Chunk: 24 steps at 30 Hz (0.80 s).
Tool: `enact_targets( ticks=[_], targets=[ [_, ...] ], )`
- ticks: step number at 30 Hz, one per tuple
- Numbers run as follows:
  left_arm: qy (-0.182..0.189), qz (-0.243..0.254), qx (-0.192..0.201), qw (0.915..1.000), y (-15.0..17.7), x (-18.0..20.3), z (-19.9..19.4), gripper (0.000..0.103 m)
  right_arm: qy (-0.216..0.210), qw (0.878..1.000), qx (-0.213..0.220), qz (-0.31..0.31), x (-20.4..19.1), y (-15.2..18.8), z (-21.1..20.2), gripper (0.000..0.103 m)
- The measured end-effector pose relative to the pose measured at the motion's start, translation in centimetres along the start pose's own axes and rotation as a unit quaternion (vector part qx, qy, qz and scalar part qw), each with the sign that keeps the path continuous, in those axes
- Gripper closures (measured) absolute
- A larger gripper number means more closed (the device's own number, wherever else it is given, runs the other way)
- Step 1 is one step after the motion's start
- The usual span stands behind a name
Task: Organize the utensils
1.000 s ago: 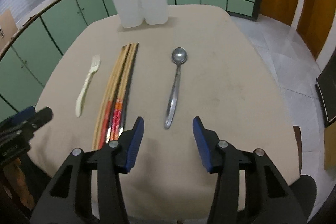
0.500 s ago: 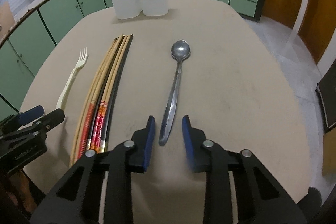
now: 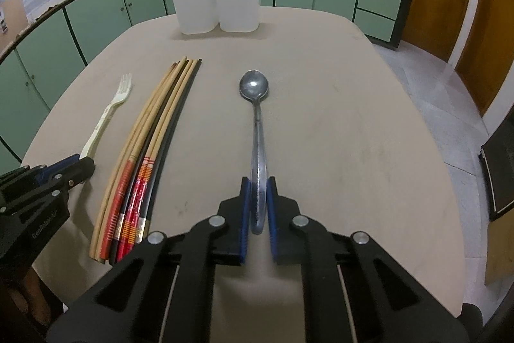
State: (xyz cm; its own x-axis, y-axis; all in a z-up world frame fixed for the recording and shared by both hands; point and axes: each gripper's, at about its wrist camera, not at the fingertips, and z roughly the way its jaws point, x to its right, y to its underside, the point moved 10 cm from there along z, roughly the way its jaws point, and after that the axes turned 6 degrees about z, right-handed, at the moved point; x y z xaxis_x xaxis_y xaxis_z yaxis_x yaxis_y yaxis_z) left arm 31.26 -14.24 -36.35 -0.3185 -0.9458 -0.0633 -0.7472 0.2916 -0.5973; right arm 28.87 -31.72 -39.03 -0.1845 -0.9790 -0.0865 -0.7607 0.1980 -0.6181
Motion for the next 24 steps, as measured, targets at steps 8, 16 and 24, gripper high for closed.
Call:
enact_targets(
  ticks=[8,16,24],
  targets=[
    [0.01,-0.014,-0.003,0.9999,-0.4,-0.3,-0.4,0.09,-0.01,1.0,0.009,0.006,-0.1,-0.9,-1.8,0.094],
    [0.022,-0.029,0.025,0.999,-2.9,-1.5,-3.1,0.09,-0.016,0.999,0.029,-0.001,-0.9,-3.7,-4.7,0.094],
    [0.033,-0.021,0.058,0.9975,-6.6,-2.8,-6.1,0.09,-0.016,0.999,0.034,-0.02,-1.1,-6.4,-6.1,0.094]
  ],
)
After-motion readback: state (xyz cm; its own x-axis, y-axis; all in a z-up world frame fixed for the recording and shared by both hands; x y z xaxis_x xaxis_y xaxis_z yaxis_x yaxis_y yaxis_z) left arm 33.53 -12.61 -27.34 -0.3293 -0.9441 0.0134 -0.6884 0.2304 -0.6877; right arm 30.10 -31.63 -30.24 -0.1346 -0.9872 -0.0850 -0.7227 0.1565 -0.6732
